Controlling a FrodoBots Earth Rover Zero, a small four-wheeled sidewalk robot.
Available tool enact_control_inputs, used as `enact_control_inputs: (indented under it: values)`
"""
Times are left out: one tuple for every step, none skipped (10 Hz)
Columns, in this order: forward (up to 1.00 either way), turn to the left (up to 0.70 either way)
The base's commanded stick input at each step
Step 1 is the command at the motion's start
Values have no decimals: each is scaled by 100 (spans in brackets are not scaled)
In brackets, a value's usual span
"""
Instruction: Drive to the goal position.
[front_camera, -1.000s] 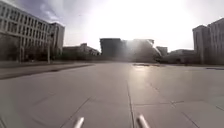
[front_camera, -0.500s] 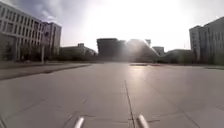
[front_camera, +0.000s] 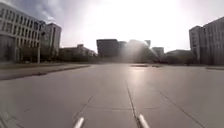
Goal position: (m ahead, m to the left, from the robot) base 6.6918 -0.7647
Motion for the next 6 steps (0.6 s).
enact_control_inputs:
  values:
    - [100, 0]
    - [100, 0]
    - [100, 0]
    - [100, 0]
    - [100, 0]
    - [100, 0]
